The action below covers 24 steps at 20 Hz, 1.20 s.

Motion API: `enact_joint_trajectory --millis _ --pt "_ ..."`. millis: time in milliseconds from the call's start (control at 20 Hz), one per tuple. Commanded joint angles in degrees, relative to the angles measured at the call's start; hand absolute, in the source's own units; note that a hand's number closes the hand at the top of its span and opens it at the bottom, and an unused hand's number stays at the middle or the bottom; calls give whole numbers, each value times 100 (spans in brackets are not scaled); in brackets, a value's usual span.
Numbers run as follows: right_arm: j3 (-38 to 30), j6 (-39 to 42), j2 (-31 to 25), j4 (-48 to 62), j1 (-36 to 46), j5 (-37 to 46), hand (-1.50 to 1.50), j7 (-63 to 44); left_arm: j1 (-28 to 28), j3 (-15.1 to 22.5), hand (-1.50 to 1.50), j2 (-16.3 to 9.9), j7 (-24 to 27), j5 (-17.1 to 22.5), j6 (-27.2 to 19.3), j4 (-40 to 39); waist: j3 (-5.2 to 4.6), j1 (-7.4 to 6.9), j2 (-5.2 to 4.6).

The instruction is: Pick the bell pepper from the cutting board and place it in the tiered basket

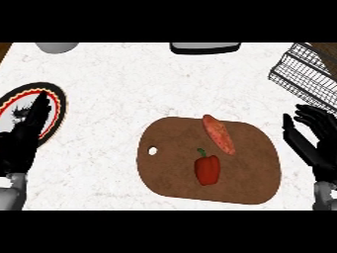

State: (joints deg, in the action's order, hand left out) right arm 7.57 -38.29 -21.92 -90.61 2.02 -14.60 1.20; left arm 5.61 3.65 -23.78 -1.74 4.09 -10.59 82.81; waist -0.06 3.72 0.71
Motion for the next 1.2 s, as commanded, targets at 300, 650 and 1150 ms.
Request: enact_joint_trajectory --millis 300,650,1150 --pt "1371 -2605 209 -1523 -2448 1947 -150 -1282 78 -28 0 -145 -22 -336 -180 1 -51 -137 -39" --pt "2085 -1244 -1379 -2072 -3085 2612 -150 -2985 79 171 0 -24 -73 -414 -170 139 -96 -469 -133" --pt "1590 72 -2502 -3463 -1996 3355 -150 -6887 572 156 0 16 -319 -456 -146 30 -62 -580 -136"
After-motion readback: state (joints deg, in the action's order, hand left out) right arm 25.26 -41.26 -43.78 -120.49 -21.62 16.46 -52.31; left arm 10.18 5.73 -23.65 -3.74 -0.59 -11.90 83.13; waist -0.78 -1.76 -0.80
